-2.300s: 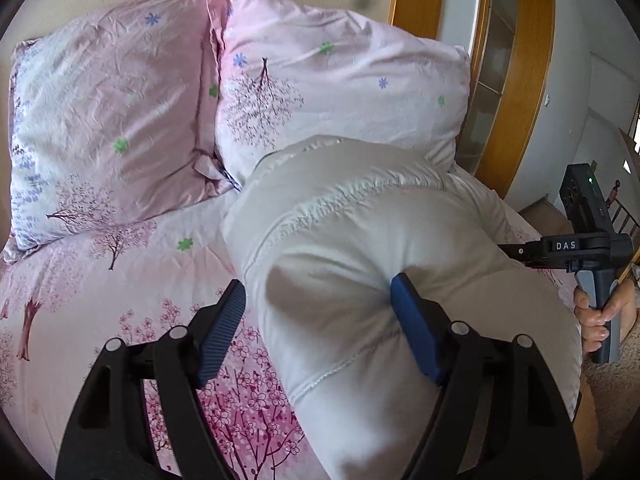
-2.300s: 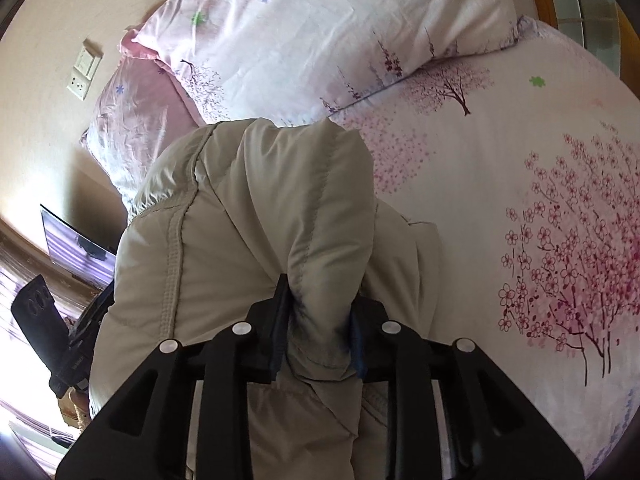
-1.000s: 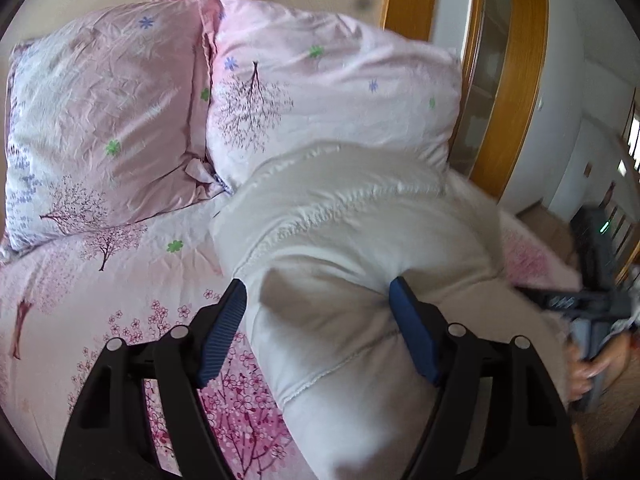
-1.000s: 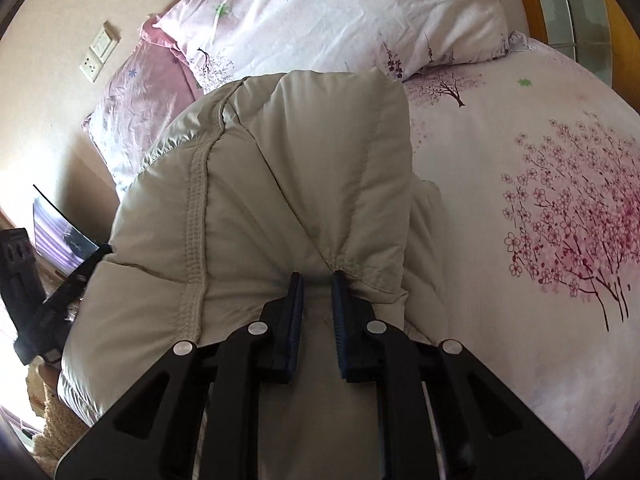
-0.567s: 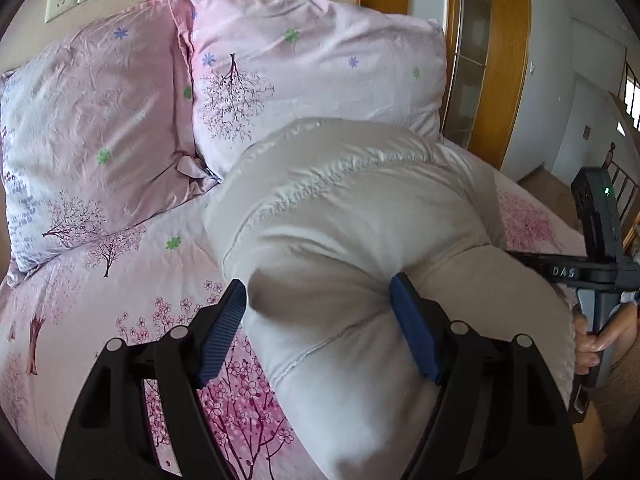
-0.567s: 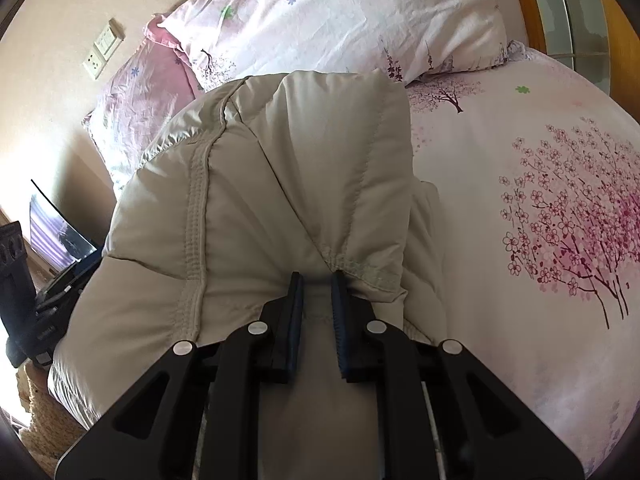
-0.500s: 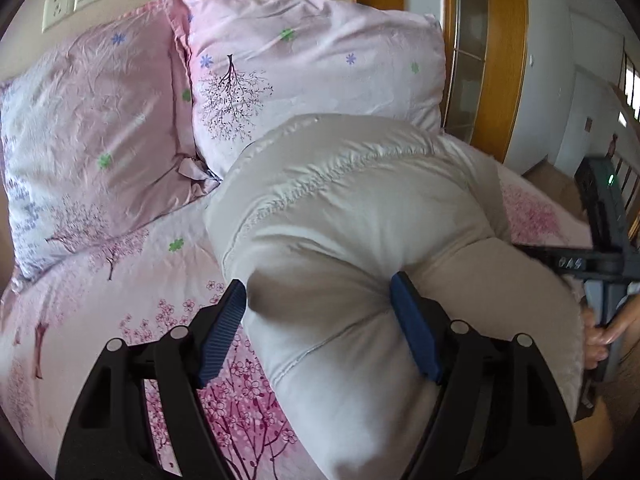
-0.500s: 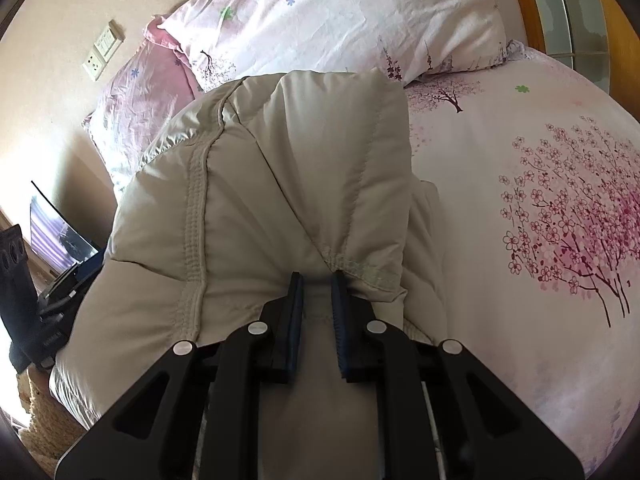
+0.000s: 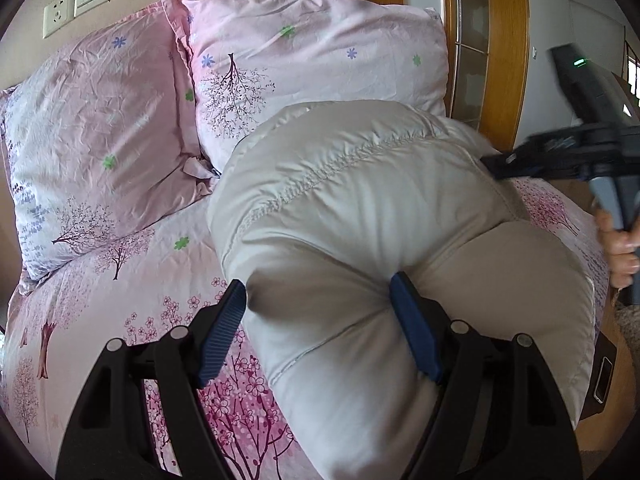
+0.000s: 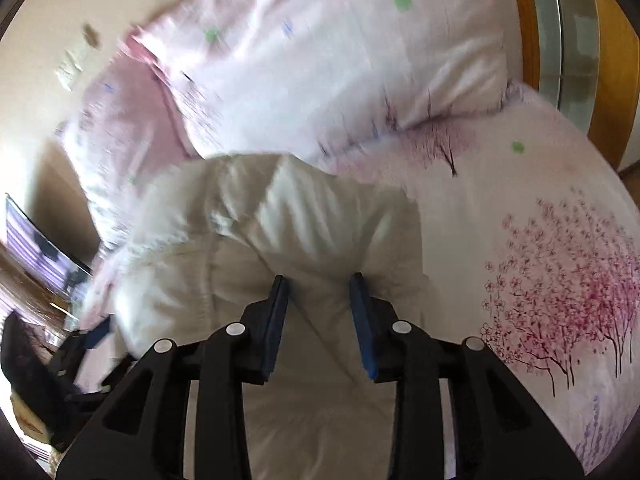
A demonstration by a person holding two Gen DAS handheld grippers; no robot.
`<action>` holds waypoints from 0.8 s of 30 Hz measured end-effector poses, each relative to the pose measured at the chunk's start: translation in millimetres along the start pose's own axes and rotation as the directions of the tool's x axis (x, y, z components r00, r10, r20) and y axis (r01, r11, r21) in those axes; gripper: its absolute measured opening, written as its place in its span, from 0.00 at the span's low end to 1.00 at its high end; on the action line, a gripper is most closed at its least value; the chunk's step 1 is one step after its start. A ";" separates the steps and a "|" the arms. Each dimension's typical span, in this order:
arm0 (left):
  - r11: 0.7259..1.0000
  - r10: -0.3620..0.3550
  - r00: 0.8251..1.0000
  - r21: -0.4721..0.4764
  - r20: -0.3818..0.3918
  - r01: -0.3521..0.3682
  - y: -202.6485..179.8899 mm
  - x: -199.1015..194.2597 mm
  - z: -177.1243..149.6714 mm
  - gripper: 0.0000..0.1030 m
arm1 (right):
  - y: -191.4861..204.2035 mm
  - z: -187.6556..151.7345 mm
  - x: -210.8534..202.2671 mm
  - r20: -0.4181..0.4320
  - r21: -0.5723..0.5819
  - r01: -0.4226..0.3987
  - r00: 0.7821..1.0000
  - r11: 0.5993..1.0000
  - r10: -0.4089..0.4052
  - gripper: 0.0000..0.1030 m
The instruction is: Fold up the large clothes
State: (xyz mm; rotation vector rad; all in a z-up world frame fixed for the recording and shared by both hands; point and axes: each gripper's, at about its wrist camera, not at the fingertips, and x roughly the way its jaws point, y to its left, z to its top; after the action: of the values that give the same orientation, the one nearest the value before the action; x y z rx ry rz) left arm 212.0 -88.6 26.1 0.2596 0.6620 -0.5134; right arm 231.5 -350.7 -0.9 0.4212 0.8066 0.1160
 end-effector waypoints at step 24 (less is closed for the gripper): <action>0.994 0.024 0.999 -0.106 0.045 -0.019 31.6 -24.6 1.4 0.82 | 5.1 -76.7 -65.0 0.113 -0.069 -0.043 0.992 0.997 0.051 0.33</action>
State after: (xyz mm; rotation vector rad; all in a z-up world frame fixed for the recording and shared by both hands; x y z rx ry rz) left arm 213.0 -53.4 45.1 0.1546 0.6391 -0.4609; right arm 131.6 -338.2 -2.0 0.3811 0.6779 0.1604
